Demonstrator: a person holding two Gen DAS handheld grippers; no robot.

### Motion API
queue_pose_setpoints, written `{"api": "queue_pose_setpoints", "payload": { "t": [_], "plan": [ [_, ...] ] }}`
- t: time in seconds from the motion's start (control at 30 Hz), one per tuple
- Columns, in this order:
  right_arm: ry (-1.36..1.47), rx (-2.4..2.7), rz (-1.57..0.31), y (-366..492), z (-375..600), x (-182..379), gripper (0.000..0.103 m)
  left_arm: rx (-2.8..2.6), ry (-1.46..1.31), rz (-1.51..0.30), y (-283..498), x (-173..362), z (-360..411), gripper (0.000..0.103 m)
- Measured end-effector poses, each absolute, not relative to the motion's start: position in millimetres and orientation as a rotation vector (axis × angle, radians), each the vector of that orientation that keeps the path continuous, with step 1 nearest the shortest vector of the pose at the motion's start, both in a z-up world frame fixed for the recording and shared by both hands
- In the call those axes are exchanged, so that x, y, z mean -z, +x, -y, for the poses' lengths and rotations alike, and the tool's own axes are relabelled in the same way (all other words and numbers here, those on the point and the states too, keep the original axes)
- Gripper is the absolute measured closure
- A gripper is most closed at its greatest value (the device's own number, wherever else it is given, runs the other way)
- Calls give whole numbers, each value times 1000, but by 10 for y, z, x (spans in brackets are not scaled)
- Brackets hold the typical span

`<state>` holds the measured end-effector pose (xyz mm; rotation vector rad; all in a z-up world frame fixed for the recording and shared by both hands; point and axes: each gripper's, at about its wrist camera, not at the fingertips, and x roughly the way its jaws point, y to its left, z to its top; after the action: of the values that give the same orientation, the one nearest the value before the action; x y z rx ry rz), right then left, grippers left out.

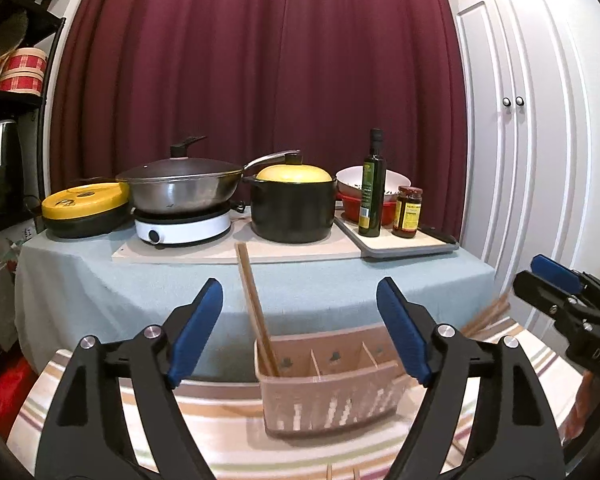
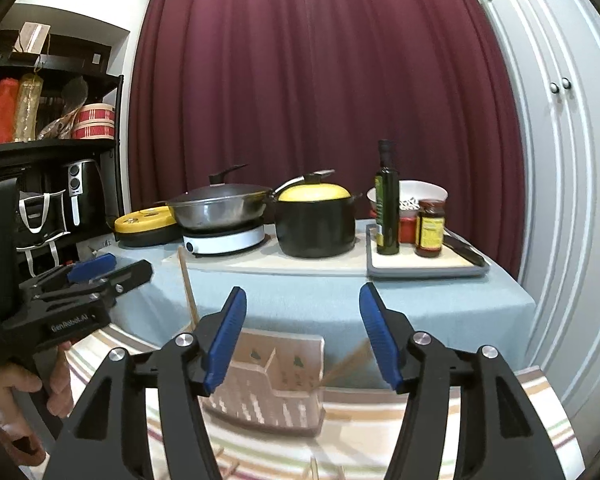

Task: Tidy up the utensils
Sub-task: 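Move the right tool back toward the remaining chopsticks on the cloth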

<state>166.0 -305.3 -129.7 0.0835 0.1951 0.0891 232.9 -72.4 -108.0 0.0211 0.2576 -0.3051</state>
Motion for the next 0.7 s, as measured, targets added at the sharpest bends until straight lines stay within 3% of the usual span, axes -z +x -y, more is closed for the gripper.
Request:
{"api": "queue_pose_setpoints", "payload": {
  "t": [0.4,0.7],
  "plan": [
    [118,-58,-324,882,3157,2141,45,273,71,-354,1583,1710,468,25],
    [91,-81,-460,522,3093,2869,66,262,88,-471,1157,2280,336,32]
  ]
}}
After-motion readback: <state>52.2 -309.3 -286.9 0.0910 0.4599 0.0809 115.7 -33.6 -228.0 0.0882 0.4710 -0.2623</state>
